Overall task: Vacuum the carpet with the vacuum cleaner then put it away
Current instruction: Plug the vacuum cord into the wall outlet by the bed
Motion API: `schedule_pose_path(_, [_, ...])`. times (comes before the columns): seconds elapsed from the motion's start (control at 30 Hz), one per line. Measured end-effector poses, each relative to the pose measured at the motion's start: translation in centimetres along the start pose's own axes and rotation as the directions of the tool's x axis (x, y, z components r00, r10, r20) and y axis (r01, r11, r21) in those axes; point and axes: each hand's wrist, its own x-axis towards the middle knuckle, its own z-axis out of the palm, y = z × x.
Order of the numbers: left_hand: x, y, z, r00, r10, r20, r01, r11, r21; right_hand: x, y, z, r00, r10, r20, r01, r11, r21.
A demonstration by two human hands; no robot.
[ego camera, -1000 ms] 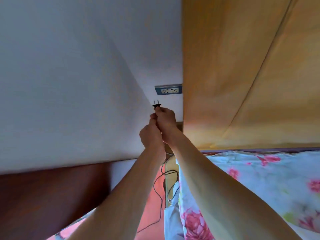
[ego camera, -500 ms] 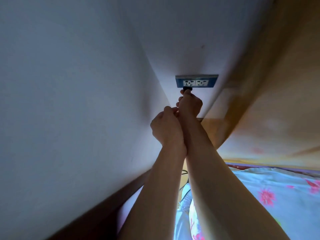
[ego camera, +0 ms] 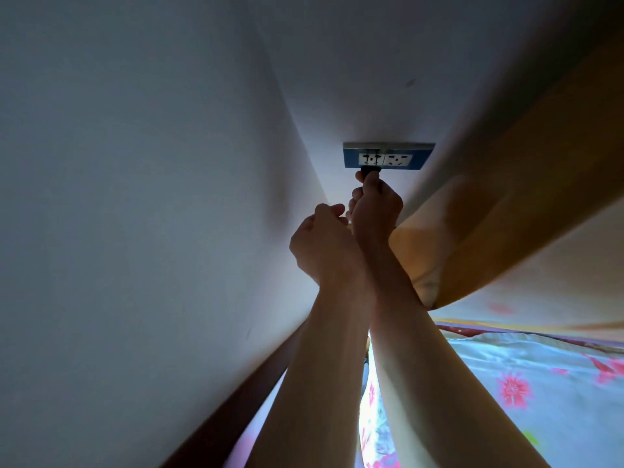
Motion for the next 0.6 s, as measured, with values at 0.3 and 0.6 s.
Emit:
schedule_pose_path(0.3, [-0.2,0.4,-0.5,0.984,-0.179,0.023,0.179,0.963,-0.203,0.2,-2.5,0.7,0.996,-0.032,-0.084,0.021,0.993,-0.119])
schedule_pose_path(0.6, [0.1,-0.6,-0.7,0.988,-0.155,0.013,0.155,0.976,-0.153,0.2,-4.0,1.3,0.991,0.067,-0.112,-0.075,0.995,-0.065])
